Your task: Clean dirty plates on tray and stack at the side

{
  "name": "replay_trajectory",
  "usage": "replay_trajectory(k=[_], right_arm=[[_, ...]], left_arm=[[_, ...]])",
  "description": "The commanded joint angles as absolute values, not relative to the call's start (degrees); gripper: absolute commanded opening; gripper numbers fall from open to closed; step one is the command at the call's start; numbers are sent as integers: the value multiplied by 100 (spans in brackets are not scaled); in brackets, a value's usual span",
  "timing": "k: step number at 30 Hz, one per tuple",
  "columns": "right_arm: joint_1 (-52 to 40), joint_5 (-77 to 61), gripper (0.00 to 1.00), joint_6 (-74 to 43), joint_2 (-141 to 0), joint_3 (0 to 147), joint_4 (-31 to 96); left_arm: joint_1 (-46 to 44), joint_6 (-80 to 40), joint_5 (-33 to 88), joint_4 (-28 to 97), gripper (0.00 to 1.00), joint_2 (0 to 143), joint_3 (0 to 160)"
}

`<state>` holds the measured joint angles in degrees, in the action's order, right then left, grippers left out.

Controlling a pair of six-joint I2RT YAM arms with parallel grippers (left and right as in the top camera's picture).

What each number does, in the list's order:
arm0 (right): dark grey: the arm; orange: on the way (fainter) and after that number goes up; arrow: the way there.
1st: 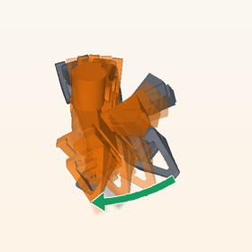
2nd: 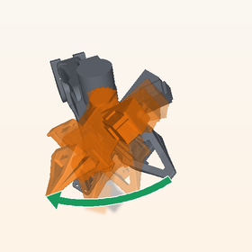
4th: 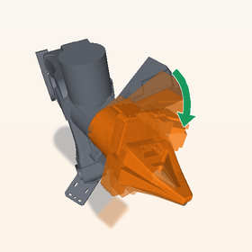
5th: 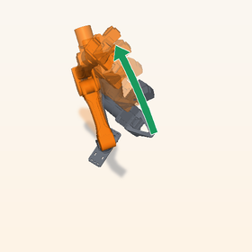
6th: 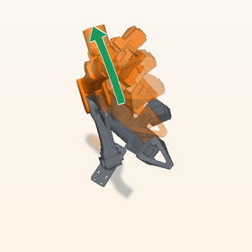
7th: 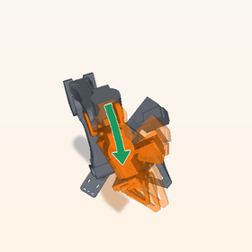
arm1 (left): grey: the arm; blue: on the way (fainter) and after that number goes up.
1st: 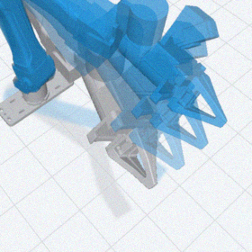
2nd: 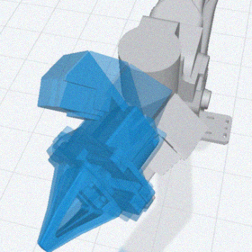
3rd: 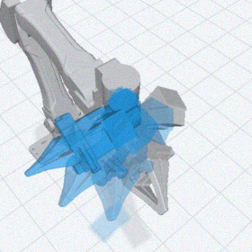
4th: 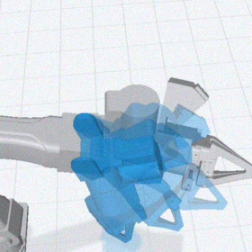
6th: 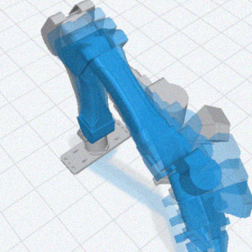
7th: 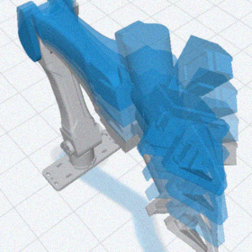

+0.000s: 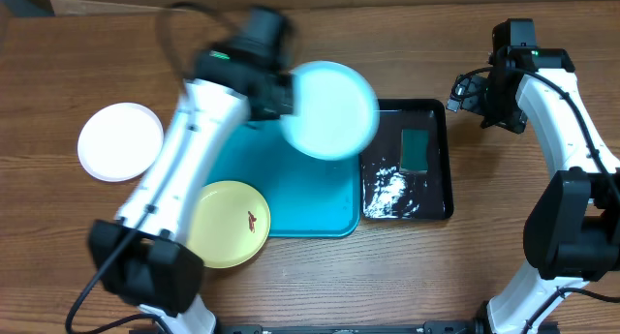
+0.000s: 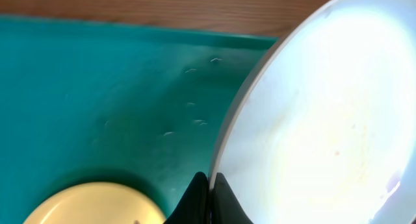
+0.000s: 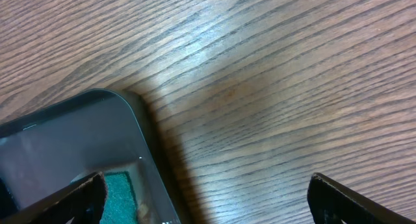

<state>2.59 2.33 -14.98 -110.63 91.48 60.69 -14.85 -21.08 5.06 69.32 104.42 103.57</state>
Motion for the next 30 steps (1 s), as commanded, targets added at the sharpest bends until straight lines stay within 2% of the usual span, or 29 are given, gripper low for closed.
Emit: replay_trajectory(k=[1,6,10,15,20,29,30], right_arm=[[270,248,100,-1542,-10940,9220,6051],[270,248,100,-1544,-10940,9220,6051],[270,248,100,-1544,-10940,9220,6051],[270,248,100,-1544,-10940,9220,6051],[270,248,100,-1542,-10940,9220,6051],[270,248,100,-1544,-10940,9220,6051],[270,246,100,-1544,-10940,9220,6051]], left_arm=[[-235,-2231,1907,7229,4,10344,10425],[1507,-2231,1750,7594,4,10344,10425],[2749,-2383,952,7627,4,10344,10420],[3760,-2753,266,7415,4,10346,10294],[4108,-2749,165,6941,4,10346,9918],[4071,-2744,156,5256,4,10350,8379],[4069,-2744,158,5105,8,10350,8287]])
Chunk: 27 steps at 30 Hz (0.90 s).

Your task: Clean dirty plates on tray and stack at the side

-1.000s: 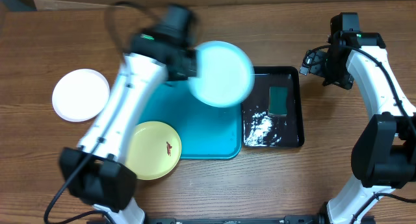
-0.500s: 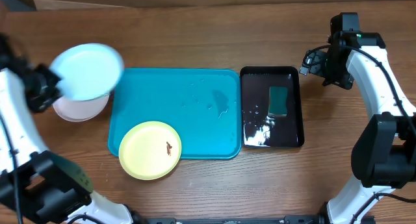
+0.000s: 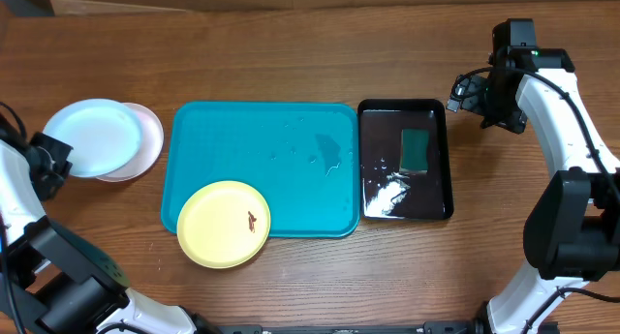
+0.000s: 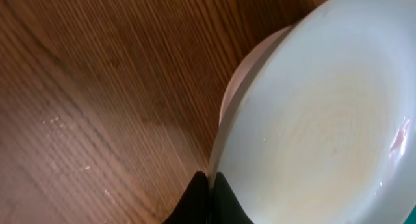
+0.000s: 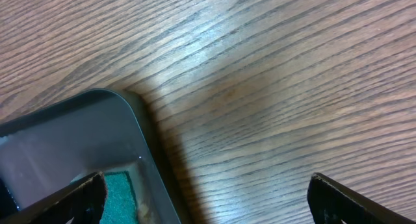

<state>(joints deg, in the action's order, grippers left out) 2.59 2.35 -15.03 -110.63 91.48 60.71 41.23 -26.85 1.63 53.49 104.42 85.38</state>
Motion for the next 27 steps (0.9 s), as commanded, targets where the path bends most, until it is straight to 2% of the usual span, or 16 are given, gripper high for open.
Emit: replay_trajectory(k=[1,4,5,7,9,14,16,17,18,26,27], right_arm=[[270,248,100,-1542,-10940,9220,6051],[270,248,100,-1544,-10940,9220,6051],[270,248,100,-1544,-10940,9220,6051],[270,248,100,-1542,-10940,9220,6053],[270,248,100,-1544,-10940,9220,6051],[270,248,100,-1542,-10940,9220,6051],[270,248,100,-1542,-10940,9220,6051],[270,248,100,-1544,-10940,9220,6051],[270,248,100,-1544,-10940,9220,6051],[270,248,100,-1544,-10940,9220,6051],[270,248,100,-1544,-10940,9220,6051]], left_arm=[[4069,-2738,178,5006,12,10350,8241],[4053,-2532,421,4801,24,10350,8226],[4045,-2394,624,4711,35,10350,8226],[4040,-2163,1120,4602,76,10350,8226],[4042,-2053,1597,4626,83,10344,8239],[4025,-2051,2633,5030,81,10219,8256],[3977,-2008,2641,5411,78,10110,8256],[3946,-1911,2644,5548,71,10068,8256],[3911,-1837,2622,5682,69,10031,8256],[3472,-1131,2497,7037,60,9920,8250],[3374,-1000,2473,7196,56,9883,8235]])
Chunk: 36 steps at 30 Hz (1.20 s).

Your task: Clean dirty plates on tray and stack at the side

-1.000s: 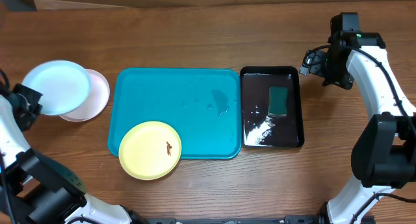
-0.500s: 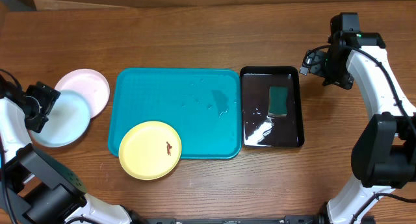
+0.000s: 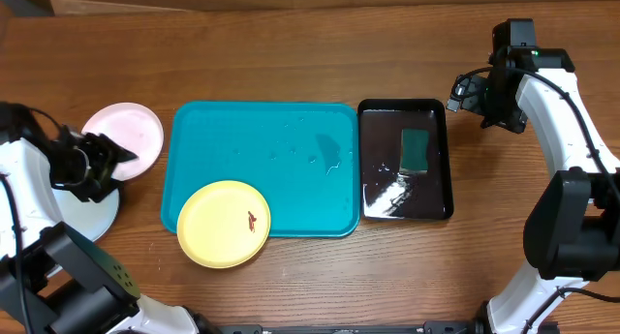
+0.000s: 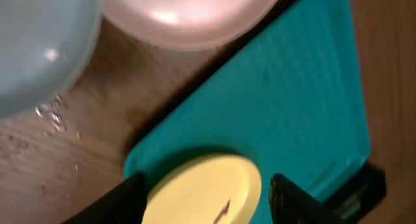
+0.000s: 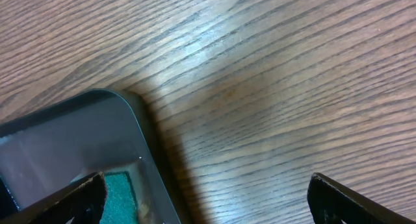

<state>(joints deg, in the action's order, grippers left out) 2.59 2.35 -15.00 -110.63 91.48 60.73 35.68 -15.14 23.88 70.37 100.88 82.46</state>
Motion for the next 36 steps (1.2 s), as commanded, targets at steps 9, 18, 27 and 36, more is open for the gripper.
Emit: replay_trajectory(k=[9,18,27,36], right_arm=[[270,248,100,-1544,-10940,9220,6053],[270,248,100,-1542,-10940,9220,6051],[270,248,100,-1544,-10940,9220,6051],[270,248,100,-1542,-10940,9220,6051]], left_arm=[[2587,-1037,1813,7450,50,8724,6963],[2088,-2167,423,6790,48,7856,5601],[2097,-2340,268,5841,44,7865,4497],[2097,-2331,1000,5378,4,7867,4106]])
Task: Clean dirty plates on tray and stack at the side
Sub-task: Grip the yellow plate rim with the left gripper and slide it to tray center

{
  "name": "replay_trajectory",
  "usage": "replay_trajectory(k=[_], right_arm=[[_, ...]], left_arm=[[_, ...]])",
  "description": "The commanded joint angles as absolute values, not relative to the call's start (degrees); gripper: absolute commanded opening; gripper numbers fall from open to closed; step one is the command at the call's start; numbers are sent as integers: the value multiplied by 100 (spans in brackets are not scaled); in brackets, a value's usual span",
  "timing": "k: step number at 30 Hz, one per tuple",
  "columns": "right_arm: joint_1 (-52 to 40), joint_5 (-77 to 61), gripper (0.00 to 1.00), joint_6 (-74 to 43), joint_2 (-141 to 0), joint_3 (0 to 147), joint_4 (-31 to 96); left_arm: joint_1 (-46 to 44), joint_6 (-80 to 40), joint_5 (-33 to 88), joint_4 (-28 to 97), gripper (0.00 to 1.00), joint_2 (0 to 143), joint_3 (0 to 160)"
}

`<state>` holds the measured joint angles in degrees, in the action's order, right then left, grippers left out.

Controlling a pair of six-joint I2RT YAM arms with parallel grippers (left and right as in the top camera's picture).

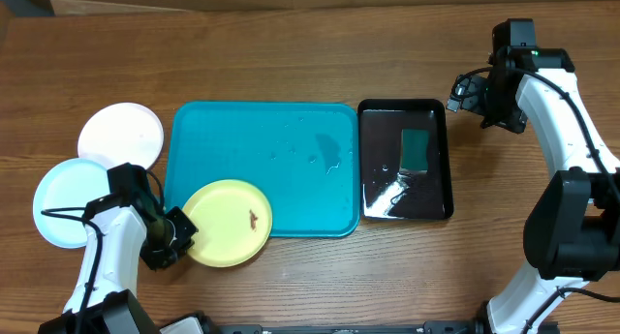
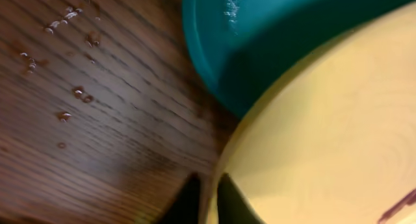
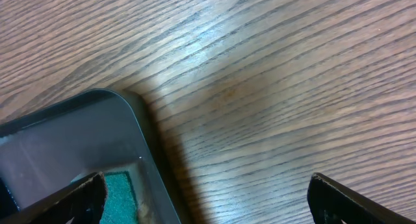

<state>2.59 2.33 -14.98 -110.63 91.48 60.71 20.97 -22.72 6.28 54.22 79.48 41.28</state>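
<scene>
A yellow plate (image 1: 232, 239) with a small dark red smear lies across the front-left corner of the teal tray (image 1: 262, 140). My left gripper (image 1: 182, 239) is at its left rim. In the left wrist view the gripper (image 2: 209, 201) has its two dark fingers close together on either side of the yellow plate's (image 2: 325, 133) edge, shut on it, beside the tray corner (image 2: 292, 29). A pale blue plate (image 1: 66, 203) and a whitish-pink plate (image 1: 121, 136) lie side by side on the table to the left. My right gripper (image 1: 467, 94) hangs open, holding nothing.
A black basin (image 1: 441, 111) with foamy water and a green sponge (image 1: 415, 148) stands right of the tray. In the right wrist view the open gripper (image 3: 208, 203) is over bare wood by the basin's corner (image 3: 78, 120). Water drops (image 2: 71, 94) dot the table.
My left gripper was open above the pink plate and tray edge. Now it is low at the front-left corner of the tray, shut on the yellow plate's rim. The right arm has not moved.
My left gripper held the pale blue plate above the tray. Then it held it over the pink plate at the far left. Then it was open, with the blue plate lying on the table in front of the pink one. Now it grips the yellow plate.
</scene>
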Motion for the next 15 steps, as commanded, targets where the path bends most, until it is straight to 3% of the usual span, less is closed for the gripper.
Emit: replay_trajectory(k=[1,7,15], right_arm=[[270,248,100,-1542,-10940,9220,6053],[270,248,100,-1544,-10940,9220,6053],[270,248,100,-1542,-10940,9220,6051]], left_arm=[[2097,-2303,1210,5356,4,7867,4112],[2086,-1831,2320,5238,4,7867,4375],[1387,-2008,2329,4418,4,7867,4748]])
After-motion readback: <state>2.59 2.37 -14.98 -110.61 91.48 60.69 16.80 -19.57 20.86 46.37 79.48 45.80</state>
